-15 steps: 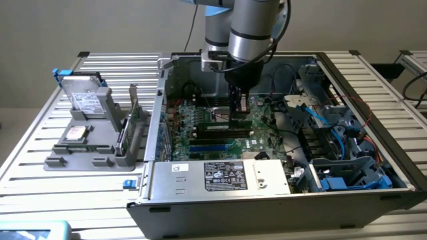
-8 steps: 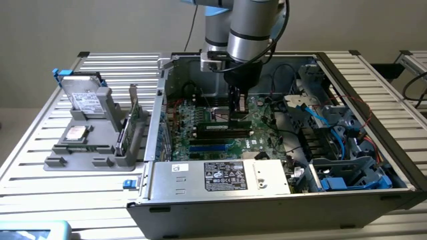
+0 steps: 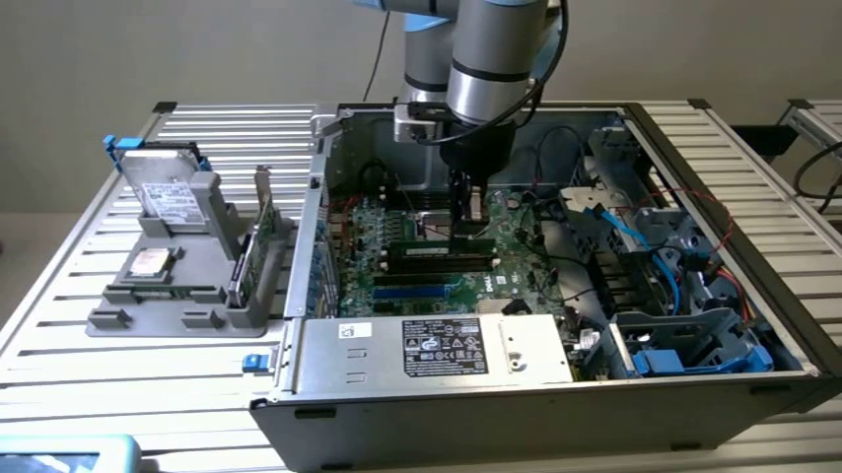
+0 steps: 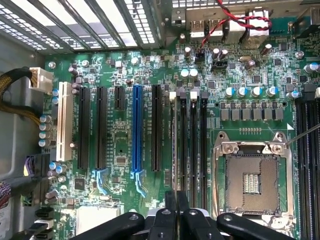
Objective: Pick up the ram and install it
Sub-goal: 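Insert the ram into the slot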
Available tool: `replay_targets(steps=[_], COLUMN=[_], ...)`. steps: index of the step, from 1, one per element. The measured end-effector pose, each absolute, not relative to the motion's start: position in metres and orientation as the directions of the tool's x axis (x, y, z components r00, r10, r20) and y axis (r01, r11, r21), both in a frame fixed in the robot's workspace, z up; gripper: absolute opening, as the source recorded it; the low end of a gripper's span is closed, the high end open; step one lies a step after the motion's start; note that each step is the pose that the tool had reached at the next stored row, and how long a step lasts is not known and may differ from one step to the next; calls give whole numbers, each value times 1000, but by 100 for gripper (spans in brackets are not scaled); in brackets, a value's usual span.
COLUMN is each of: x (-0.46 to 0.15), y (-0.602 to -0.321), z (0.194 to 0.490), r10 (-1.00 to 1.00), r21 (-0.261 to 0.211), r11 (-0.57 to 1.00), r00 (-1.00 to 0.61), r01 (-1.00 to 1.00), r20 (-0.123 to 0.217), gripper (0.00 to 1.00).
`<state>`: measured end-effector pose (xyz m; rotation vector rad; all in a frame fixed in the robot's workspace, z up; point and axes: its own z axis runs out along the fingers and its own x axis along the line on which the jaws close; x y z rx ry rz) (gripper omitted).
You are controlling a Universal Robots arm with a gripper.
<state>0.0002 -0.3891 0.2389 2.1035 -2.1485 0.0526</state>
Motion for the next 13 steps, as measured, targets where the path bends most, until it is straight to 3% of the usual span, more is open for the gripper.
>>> replay_targets(steps=[13], x=[0], y=[-390], z=[234], r10=[-994], r21=[69], r11=[24], r00=[-16], r01=[-997], r20=[112], gripper=[12])
